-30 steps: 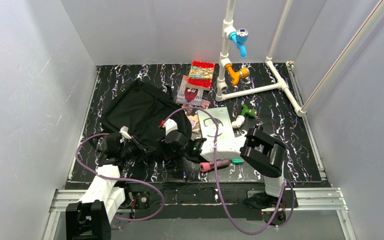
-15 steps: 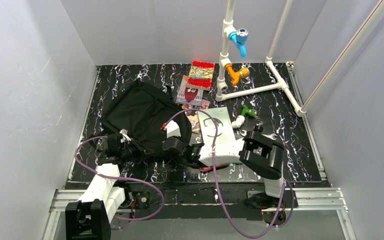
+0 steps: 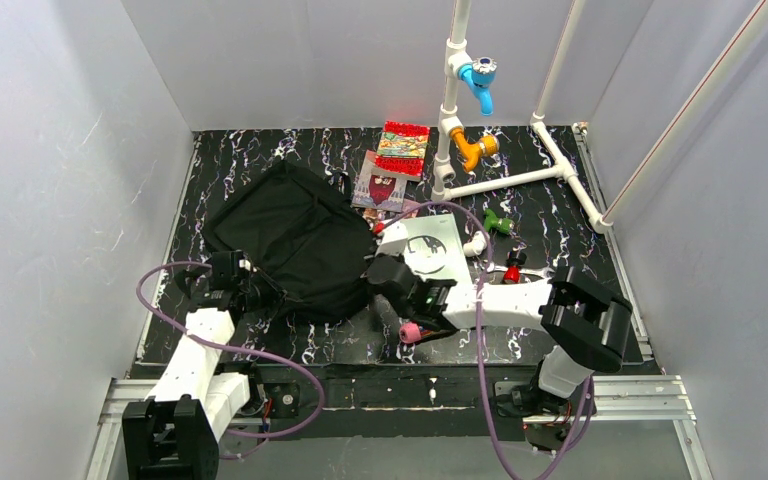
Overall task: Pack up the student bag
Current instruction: Zip the student bag at the center of the board.
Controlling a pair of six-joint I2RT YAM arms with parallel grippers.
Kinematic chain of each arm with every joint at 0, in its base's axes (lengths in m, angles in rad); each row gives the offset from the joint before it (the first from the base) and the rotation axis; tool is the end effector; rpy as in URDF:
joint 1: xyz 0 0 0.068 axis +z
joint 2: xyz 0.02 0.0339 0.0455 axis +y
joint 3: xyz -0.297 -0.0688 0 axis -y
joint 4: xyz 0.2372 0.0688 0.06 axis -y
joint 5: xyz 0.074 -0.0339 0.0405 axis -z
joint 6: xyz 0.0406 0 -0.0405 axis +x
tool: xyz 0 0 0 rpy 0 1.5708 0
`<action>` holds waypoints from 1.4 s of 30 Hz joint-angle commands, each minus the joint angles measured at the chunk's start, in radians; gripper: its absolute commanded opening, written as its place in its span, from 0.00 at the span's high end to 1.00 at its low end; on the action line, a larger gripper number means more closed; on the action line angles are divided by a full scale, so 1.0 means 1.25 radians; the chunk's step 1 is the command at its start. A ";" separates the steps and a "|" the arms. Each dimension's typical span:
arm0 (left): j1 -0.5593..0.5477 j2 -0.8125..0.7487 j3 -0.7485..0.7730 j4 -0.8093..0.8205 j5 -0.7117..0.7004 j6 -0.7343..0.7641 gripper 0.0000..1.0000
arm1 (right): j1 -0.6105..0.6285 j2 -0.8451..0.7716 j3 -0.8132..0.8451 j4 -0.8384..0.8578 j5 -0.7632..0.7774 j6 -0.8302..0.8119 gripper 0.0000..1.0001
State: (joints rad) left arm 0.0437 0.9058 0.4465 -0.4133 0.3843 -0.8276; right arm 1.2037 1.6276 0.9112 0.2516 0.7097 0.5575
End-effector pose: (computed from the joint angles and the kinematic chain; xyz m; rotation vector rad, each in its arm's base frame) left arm 0.1482 -0.0088 0.2103 -0.9024 2.3619 -0.8042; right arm 0.1499 0.3161 0.2525 -0.1908 1.9351 0.4550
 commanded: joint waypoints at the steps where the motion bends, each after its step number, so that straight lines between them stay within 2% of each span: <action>1: 0.027 -0.004 0.041 -0.124 -0.232 0.046 1.00 | -0.109 -0.048 -0.090 0.184 0.027 -0.174 0.99; 3: 0.029 -0.009 0.085 -0.149 -0.187 0.077 1.00 | -0.110 -0.051 -0.073 0.201 -0.083 -0.203 0.99; 4: 0.029 -0.017 0.098 -0.147 -0.153 0.091 0.91 | -0.110 -0.053 -0.057 0.192 -0.121 -0.204 0.99; 6: 0.029 -0.040 0.122 -0.144 -0.075 0.093 0.45 | -0.108 -0.067 -0.041 0.170 -0.205 -0.175 0.99; 7: 0.028 -0.057 0.133 -0.135 -0.031 0.093 0.29 | -0.108 -0.078 -0.040 0.167 -0.250 -0.156 0.99; 8: 0.026 -0.084 0.137 -0.111 0.013 0.091 0.20 | -0.108 -0.088 -0.038 0.163 -0.276 -0.129 0.99; 10: 0.008 -0.138 0.143 -0.043 0.091 0.109 0.14 | -0.108 -0.100 -0.023 0.135 -0.320 -0.060 0.99; 11: -0.016 -0.159 0.160 -0.036 0.088 0.128 0.14 | -0.108 -0.104 -0.016 0.124 -0.341 -0.021 0.99; 13: -0.119 -0.178 0.189 -0.017 0.034 0.184 0.14 | -0.108 -0.109 -0.012 0.126 -0.374 0.044 0.99; 17: -0.380 -0.109 0.200 0.054 -0.151 0.289 0.18 | -0.113 -0.113 0.004 0.118 -0.420 0.139 0.99; 19: -0.470 -0.056 0.209 0.061 -0.247 0.358 0.19 | -0.118 -0.115 0.015 0.095 -0.424 0.180 0.99; 21: -0.520 -0.025 0.201 0.069 -0.335 0.404 0.17 | -0.120 -0.122 0.016 0.092 -0.431 0.209 0.99; 24: -0.526 -0.030 0.141 0.153 -0.354 0.391 0.22 | -0.134 -0.123 0.026 0.068 -0.436 0.261 0.99; 26: -0.526 -0.042 0.108 0.193 -0.339 0.357 0.31 | -0.142 -0.124 0.028 0.068 -0.439 0.288 0.99; 31: -0.526 -0.033 0.076 0.197 -0.336 0.306 0.76 | -0.150 -0.128 0.033 0.045 -0.403 0.317 0.99; 33: -0.526 -0.032 0.087 0.163 -0.334 0.312 0.94 | -0.182 -0.124 0.041 0.020 -0.386 0.296 0.99; 34: -0.526 -0.038 0.092 0.148 -0.327 0.314 1.00 | -0.204 -0.119 0.039 0.027 -0.390 0.292 0.99; 37: -0.526 -0.077 0.123 0.065 -0.325 0.309 1.00 | -0.279 -0.078 0.048 0.059 -0.437 0.275 0.99; 42: -0.525 -0.172 0.198 -0.145 -0.359 0.307 1.00 | -0.369 0.022 0.108 0.113 -0.499 0.175 0.99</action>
State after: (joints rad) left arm -0.6178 0.7834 0.6243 -0.3012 0.0021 -0.4488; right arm 0.8566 1.5791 0.9501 0.2649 0.0765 0.8856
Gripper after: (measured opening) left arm 0.022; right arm 0.031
